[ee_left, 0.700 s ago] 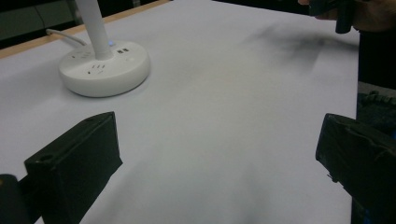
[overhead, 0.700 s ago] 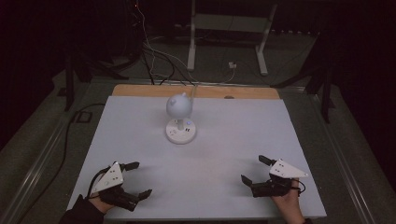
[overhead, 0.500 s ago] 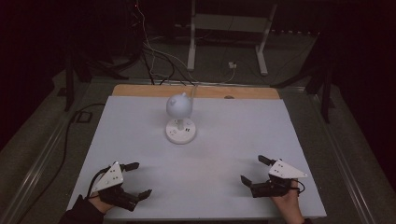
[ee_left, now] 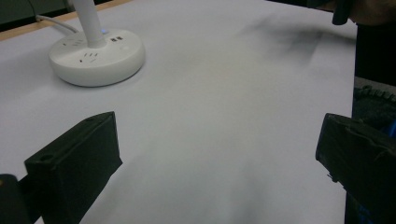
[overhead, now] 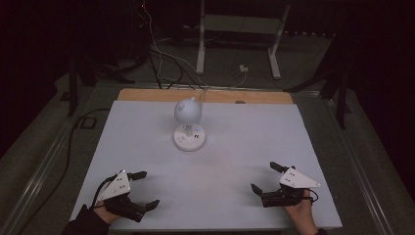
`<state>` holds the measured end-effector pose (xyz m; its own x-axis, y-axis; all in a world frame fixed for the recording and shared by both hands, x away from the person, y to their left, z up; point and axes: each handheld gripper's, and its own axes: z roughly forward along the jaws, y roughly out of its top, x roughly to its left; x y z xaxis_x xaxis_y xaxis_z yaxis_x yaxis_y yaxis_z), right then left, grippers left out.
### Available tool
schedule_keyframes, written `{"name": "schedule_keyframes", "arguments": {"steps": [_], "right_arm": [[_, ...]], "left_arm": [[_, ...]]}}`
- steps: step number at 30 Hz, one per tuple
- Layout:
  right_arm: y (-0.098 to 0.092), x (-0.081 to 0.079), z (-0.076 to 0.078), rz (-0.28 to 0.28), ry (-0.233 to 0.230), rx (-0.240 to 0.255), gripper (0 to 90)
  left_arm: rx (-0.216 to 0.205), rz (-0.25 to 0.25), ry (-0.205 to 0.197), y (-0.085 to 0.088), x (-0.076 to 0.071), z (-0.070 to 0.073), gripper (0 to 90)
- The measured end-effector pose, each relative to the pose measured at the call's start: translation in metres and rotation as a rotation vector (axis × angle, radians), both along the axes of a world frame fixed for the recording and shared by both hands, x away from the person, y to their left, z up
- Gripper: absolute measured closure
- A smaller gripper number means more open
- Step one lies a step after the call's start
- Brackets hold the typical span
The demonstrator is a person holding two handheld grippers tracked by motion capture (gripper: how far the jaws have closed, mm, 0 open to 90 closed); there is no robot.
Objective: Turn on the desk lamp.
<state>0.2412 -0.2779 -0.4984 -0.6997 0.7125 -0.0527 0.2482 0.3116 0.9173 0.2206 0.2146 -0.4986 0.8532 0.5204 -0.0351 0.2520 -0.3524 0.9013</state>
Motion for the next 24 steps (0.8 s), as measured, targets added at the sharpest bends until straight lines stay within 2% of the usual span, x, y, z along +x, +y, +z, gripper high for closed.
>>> {"name": "schedule_keyframes", "arguments": {"steps": [13, 24], "right_arm": [[0.002, 0.001, 0.001, 0.007, 0.006, 0.035, 0.0], [0.007, 0.001, 0.002, 0.017, 0.004, 0.043, 0.0]], "left_arm": [[0.029, -0.007, -0.001, -0.004, -0.001, 0.001, 0.3], [-0.005, -0.011, -0.004, -0.011, -0.004, 0.011, 0.3]]}}
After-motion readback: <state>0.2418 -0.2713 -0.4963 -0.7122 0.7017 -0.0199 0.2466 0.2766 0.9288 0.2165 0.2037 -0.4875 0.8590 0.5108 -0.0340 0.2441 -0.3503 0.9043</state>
